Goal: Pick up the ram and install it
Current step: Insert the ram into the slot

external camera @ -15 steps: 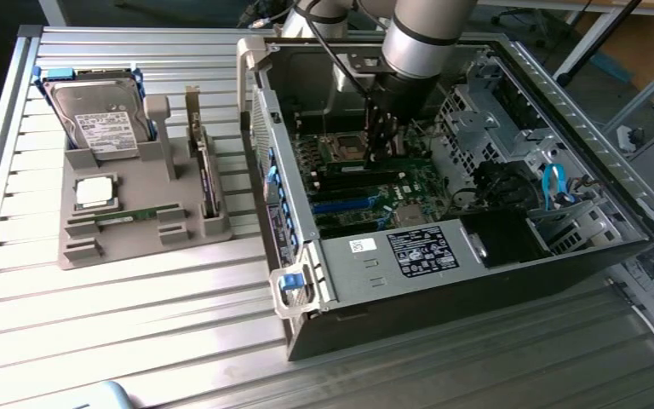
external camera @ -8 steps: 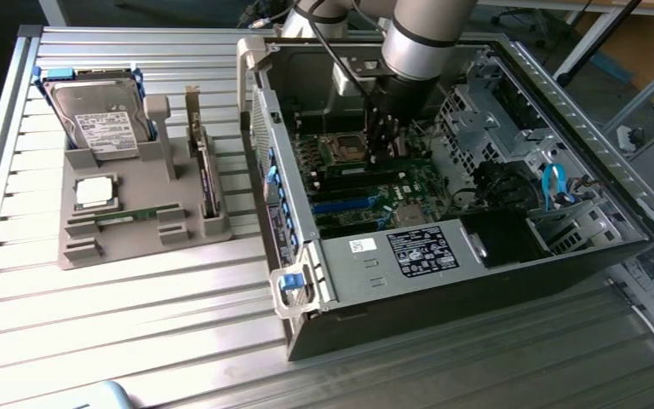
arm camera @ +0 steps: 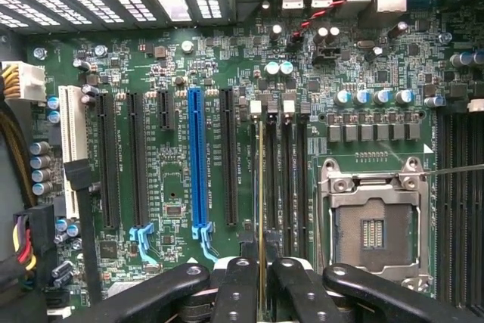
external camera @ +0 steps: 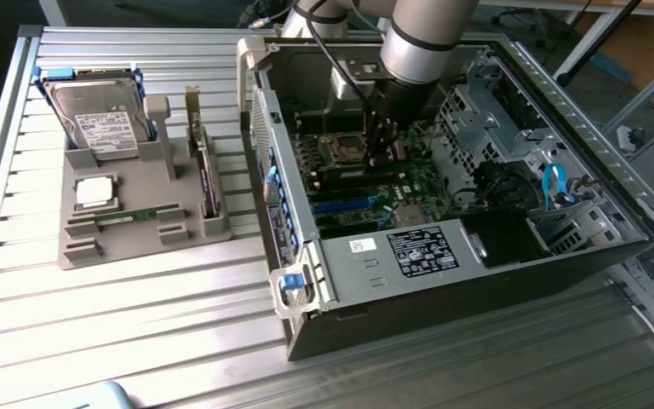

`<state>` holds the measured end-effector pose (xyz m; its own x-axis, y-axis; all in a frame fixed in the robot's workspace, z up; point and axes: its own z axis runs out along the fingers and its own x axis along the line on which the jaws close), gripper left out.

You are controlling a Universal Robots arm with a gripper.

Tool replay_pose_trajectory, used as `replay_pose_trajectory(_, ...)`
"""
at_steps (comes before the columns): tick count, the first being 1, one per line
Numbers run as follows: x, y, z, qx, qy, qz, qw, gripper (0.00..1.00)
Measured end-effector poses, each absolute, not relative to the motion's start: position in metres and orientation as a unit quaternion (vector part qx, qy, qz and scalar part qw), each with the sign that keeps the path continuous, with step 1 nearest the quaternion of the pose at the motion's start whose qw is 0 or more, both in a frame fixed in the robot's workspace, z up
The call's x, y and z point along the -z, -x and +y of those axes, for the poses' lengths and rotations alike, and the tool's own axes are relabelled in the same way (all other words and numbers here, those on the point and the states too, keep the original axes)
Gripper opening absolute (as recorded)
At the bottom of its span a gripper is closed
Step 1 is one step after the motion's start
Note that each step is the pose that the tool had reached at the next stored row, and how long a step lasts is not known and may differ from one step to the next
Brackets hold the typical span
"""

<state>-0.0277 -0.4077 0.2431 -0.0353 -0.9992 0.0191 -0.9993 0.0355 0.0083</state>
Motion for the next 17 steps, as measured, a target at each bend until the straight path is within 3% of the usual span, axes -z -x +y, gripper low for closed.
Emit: replay_pose_trajectory(17,-0.2359,0.029,-0.4078,-0.004,-0.694,-0.719,0.01,0.14)
